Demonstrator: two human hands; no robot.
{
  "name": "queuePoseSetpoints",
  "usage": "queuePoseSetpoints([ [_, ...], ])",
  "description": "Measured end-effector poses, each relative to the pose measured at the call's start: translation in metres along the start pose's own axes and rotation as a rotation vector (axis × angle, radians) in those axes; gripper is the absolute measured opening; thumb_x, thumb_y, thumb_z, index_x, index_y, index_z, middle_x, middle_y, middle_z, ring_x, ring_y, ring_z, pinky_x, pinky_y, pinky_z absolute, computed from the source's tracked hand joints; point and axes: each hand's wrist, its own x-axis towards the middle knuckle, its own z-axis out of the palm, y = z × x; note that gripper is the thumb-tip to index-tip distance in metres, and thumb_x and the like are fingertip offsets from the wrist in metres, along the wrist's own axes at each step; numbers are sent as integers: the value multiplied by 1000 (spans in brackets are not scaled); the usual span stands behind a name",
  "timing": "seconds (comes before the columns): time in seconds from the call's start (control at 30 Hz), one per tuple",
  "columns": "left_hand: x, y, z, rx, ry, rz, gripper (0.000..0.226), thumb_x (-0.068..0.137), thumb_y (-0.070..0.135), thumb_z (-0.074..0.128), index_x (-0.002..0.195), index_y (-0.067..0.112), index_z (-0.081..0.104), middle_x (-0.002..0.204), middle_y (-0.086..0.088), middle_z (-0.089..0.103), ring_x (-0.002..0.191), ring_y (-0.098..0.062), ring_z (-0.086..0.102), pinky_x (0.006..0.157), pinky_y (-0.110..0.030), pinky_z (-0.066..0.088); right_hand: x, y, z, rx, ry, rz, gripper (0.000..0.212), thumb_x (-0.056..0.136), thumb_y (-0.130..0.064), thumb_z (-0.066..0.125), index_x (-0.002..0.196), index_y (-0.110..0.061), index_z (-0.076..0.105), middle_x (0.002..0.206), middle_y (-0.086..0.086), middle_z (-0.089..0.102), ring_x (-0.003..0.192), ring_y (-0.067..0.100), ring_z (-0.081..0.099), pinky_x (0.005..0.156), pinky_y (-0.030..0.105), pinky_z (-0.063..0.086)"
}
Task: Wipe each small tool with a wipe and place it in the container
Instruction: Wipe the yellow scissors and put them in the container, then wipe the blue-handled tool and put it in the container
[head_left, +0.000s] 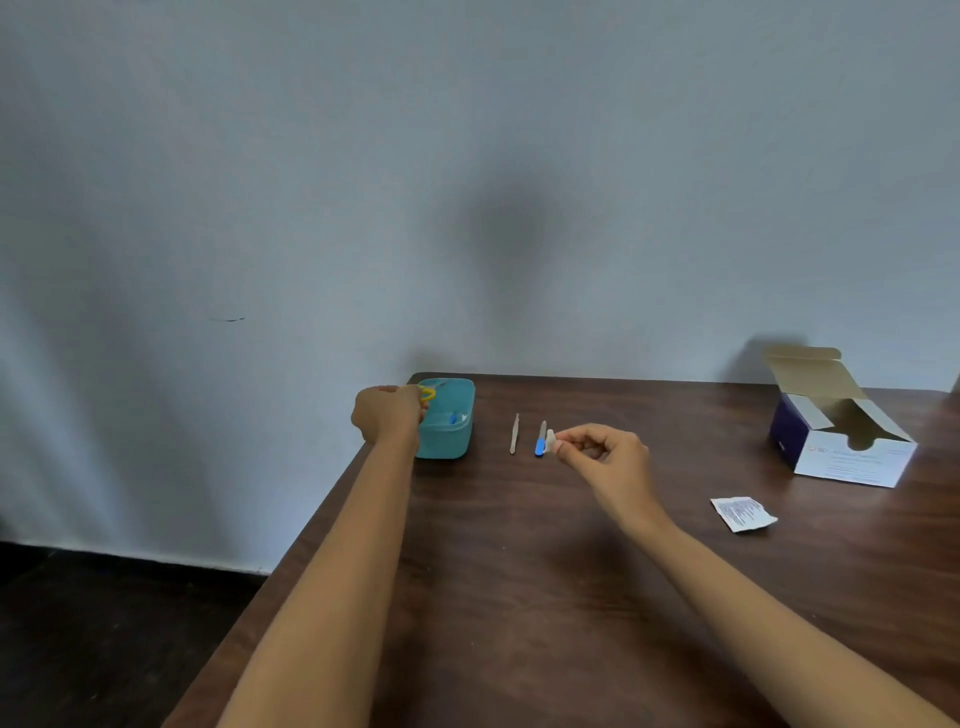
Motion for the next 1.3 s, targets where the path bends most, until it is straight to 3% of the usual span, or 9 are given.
queuePoseSetpoints([
  [0.07,7,3,3,145,-10,25,9,81,8,71,81,2,64,60,-4,62,49,-11,59,56,-25,52,6,2,7,18,7,24,1,79,-18,76,80,-18,77,67,-12,67,60,-4,56,60,10,44],
  [0.17,16,2,9,334,-24,121,18,83,5,66,71,6,53,61,-5,60,59,-19,65,47,-24,44,10,7,15,17,-1,63,5,79,-18,76,85,-18,77,73,-8,70,66,2,60,61,11,47],
  [0.23,18,-1,12,423,-65,167,11,85,0,61,77,4,53,67,-8,64,69,-24,70,45,-22,39,12,12,21,15,1,77,4,79,-20,77,83,-19,77,73,-7,71,66,4,61,62,11,46],
  [0.33,20,-6,19,549,-93,220,7,84,-2,63,87,0,56,90,-16,69,86,-31,70,53,-27,44,13,18,28,20,4,95,4,78,-21,78,82,-19,77,72,-8,71,64,0,60,61,8,45],
  [0.43,22,-11,25,658,-91,273,19,84,-3,64,102,-4,59,110,-20,63,99,-35,65,64,-32,46,12,23,34,9,-3,111,4,78,-21,77,82,-19,77,71,-9,69,61,-5,57,59,7,43],
  [0.63,21,-11,32,919,-127,408,28,92,1,53,120,-4,54,124,-20,54,112,-35,58,82,-36,51,10,32,39,28,14,138,6,78,-20,78,83,-16,77,69,-8,69,60,-5,57,58,7,43],
  [0.8,24,-7,37,1165,-153,408,36,93,9,54,128,0,50,126,-14,52,113,-28,59,85,-31,48,10,37,37,51,22,171,8,78,-21,78,85,-16,77,75,-5,72,67,3,61,60,9,45],
  [1.1,29,-6,42,1202,-127,389,42,92,10,54,130,-4,42,124,-14,57,109,-27,61,72,-28,41,12,41,38,80,27,195,10,78,-19,78,87,-14,77,78,-3,72,71,6,62,63,13,43],
  [1.3,12,19,50,1131,-123,593,32,92,8,54,122,-2,47,122,-16,57,107,-31,60,78,-34,47,17,35,31,189,81,196,6,80,-19,76,86,-19,76,77,-3,72,72,7,62,65,15,47],
])
